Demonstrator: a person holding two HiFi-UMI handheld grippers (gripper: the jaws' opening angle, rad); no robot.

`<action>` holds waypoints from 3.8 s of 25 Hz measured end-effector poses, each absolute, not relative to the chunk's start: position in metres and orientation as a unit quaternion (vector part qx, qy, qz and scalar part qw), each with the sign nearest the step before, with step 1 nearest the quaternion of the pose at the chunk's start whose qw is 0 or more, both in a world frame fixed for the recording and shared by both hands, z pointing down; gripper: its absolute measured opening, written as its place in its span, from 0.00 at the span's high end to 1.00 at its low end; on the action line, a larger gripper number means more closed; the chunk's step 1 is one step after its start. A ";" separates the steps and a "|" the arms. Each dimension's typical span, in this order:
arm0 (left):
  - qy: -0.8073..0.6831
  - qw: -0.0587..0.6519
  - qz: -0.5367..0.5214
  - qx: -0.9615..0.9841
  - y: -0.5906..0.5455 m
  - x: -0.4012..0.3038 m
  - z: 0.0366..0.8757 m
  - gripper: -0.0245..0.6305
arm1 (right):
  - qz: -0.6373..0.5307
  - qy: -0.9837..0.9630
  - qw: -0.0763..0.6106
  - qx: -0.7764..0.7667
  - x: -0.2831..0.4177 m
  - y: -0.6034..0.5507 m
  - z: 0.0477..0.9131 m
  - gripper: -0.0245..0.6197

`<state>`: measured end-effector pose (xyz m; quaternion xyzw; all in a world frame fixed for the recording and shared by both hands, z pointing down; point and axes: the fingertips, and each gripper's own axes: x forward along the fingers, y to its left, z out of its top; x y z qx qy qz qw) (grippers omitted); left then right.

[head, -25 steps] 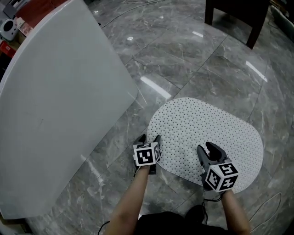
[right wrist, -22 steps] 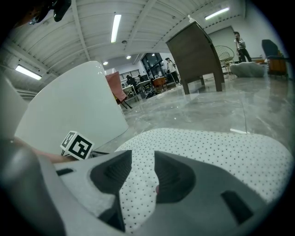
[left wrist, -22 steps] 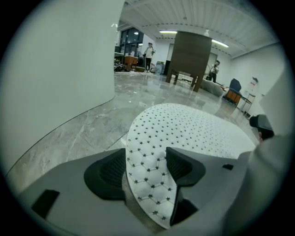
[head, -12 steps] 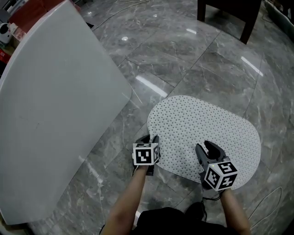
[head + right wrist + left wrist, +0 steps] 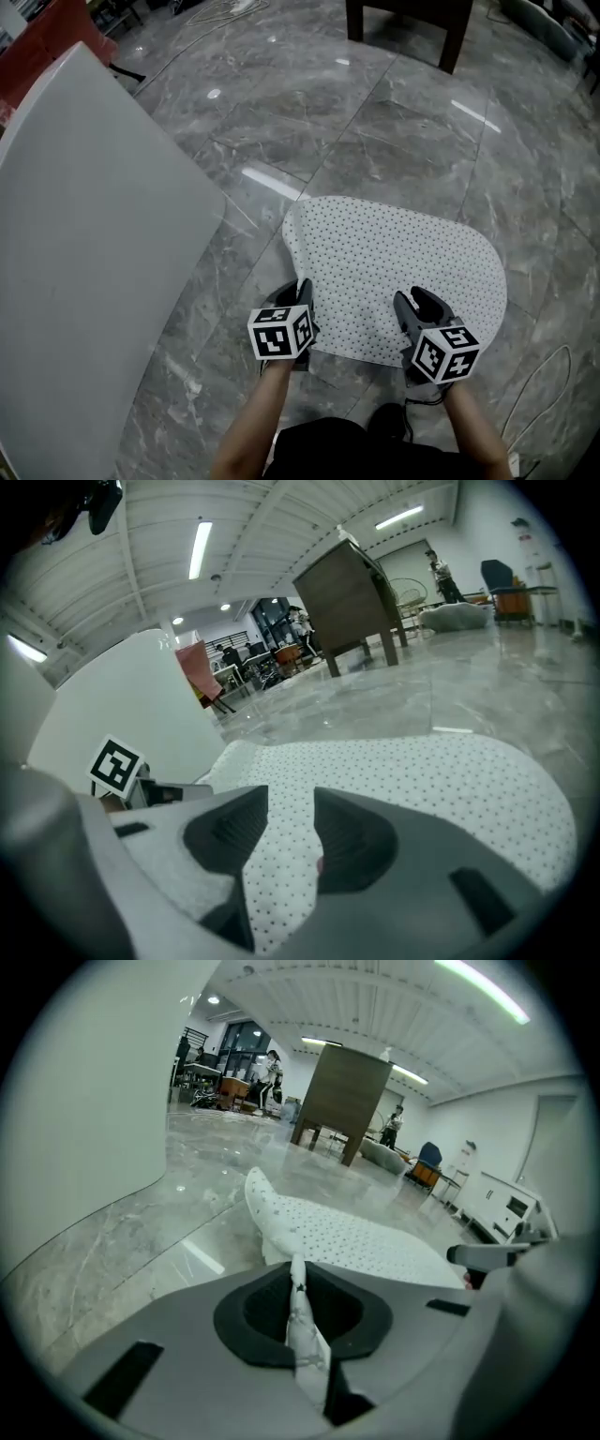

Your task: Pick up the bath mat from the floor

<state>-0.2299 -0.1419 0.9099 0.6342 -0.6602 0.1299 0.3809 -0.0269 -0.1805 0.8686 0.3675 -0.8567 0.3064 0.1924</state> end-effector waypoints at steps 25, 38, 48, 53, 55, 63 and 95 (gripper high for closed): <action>-0.536 0.406 0.123 0.730 -0.209 -0.046 0.895 0.92 | 0.326 -0.688 0.179 0.623 0.266 -0.176 0.884 0.72; -0.480 0.413 0.140 0.761 -0.223 0.018 0.906 0.92 | 0.333 -0.680 0.250 0.604 0.289 -0.189 0.932 0.69; -0.464 0.414 0.138 0.771 -0.222 0.018 0.908 0.92 | 0.378 -0.665 0.311 0.564 0.286 -0.202 0.974 0.57; -0.468 0.413 0.127 0.770 -0.222 0.005 0.906 0.92 | 0.386 -0.668 0.309 0.556 0.280 -0.201 0.974 0.57; -0.470 0.415 0.123 0.769 -0.222 0.000 0.905 0.92 | 0.380 -0.668 0.316 0.556 0.276 -0.200 0.974 0.57; -0.482 0.427 0.106 0.758 -0.216 -0.021 0.902 0.92 | 0.422 -0.668 0.277 0.547 0.264 -0.198 0.971 0.57; -0.599 0.403 0.052 0.690 -0.155 -0.189 0.838 0.92 | 0.473 -0.716 0.221 0.463 0.152 -0.168 0.882 0.93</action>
